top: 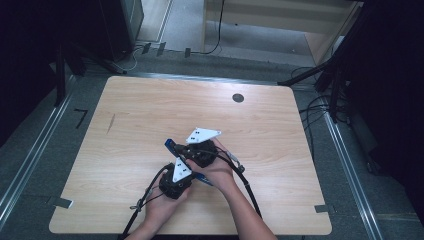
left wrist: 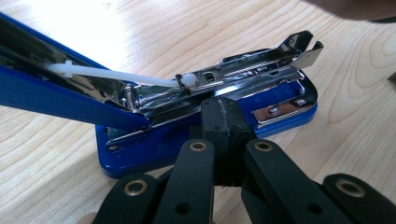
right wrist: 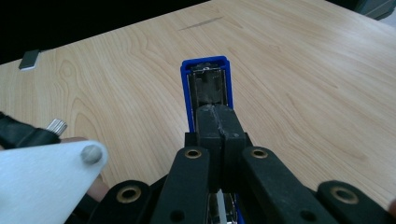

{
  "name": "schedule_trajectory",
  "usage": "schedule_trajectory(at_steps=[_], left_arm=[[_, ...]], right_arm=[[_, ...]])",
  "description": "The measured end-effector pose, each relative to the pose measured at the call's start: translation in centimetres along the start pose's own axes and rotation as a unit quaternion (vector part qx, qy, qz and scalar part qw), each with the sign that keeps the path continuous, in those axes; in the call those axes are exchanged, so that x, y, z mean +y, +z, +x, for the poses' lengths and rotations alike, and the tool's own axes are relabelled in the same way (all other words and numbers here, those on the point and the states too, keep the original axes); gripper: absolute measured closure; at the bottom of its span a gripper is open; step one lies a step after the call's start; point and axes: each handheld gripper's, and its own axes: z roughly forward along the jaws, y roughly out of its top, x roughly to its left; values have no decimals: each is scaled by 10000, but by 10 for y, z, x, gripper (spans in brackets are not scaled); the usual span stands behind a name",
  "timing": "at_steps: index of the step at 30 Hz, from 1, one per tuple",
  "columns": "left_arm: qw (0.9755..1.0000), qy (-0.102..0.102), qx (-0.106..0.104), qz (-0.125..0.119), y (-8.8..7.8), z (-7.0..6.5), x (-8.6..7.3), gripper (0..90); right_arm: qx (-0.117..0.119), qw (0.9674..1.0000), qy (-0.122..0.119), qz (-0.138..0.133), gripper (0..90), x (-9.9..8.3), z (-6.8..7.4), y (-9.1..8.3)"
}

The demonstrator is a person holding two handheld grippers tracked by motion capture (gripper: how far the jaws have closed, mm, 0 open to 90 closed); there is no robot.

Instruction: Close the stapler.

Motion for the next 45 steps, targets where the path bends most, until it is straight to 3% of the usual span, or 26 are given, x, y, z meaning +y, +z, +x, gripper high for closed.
schedule_trajectory(at_steps=[9,21,27,30,36,45], left_arm=[[10000,20,5,14,0,0,0,900],[10000,23,4,11,0,0,0,900],[10000,3,-9,10,0,0,0,900],[10000,-8,-14,-5,0,0,0,900],[10000,-17,-21,7,0,1,0,900],[10000,-49,-17,-13,0,1,0,900]], right_arm=[[62,9998,49,173,900,-2,-3,11],[59,9975,138,687,900,-5,-5,29],[-35,9942,56,1073,900,-5,-4,41],[-7,9937,167,1108,900,-4,-5,42],[-33,9936,162,1119,900,-3,-4,41],[-84,9961,198,860,900,-2,-6,28]])
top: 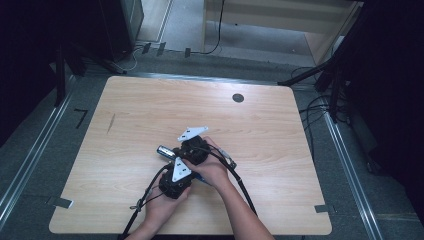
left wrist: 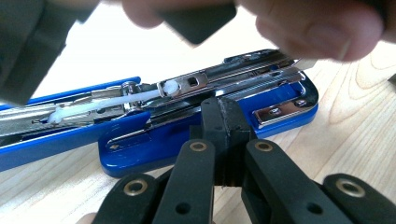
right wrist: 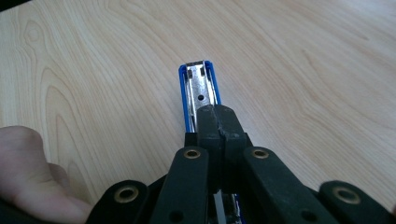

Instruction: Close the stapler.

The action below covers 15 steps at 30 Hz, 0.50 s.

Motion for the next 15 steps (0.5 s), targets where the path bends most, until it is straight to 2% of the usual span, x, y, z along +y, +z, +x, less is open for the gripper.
schedule_trajectory(at_steps=[5,7,12,15], left_arm=[[10000,-4,16,7,0,0,0,900],[10000,-3,15,9,0,0,0,900],[10000,-7,3,6,0,0,0,900],[10000,2,5,10,0,0,0,900]], right_arm=[[-56,9999,66,-112,893,-2,-2,-10],[-146,9997,152,-149,883,-4,-5,-19],[-280,9992,187,-200,861,-8,-9,-30],[-453,9979,349,-308,849,-13,-13,-41]])
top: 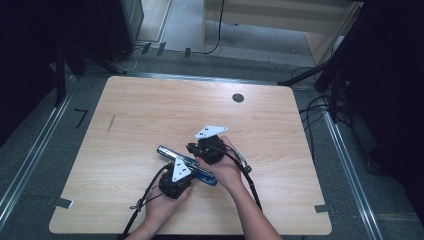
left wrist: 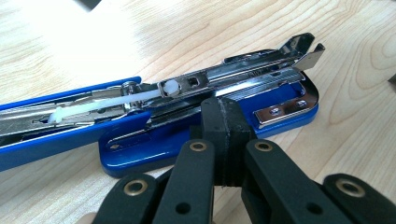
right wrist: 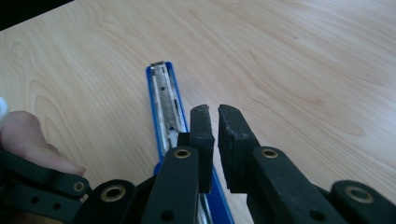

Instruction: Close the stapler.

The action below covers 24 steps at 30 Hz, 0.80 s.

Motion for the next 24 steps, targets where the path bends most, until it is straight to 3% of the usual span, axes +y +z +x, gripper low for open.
schedule_trajectory(at_steps=[5,15,24], left_arm=[[10000,-2,-4,0,0,0,0,900],[10000,6,8,-10,0,0,0,900],[10000,-4,15,-19,0,-1,0,900]], right_arm=[[-219,9996,165,-100,830,-7,-5,-14],[-354,9990,176,-210,802,-23,-8,-36],[-497,9976,343,-338,791,-42,-15,-66]])
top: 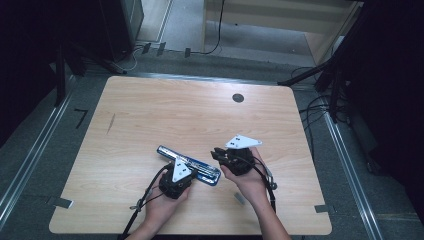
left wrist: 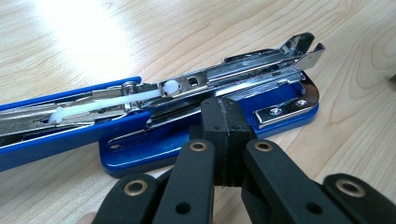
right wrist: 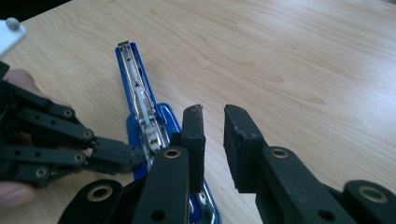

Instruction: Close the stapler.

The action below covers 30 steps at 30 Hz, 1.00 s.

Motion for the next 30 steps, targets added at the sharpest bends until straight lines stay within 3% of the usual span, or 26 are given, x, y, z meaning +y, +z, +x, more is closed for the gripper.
schedule_trajectory(at_steps=[19,30], left_arm=[[10000,10,2,12,0,0,0,900],[10000,15,3,19,0,0,0,900]], right_arm=[[-265,9993,270,-22,744,-43,-4,-40],[-410,9980,478,36,687,-79,-3,-59]])
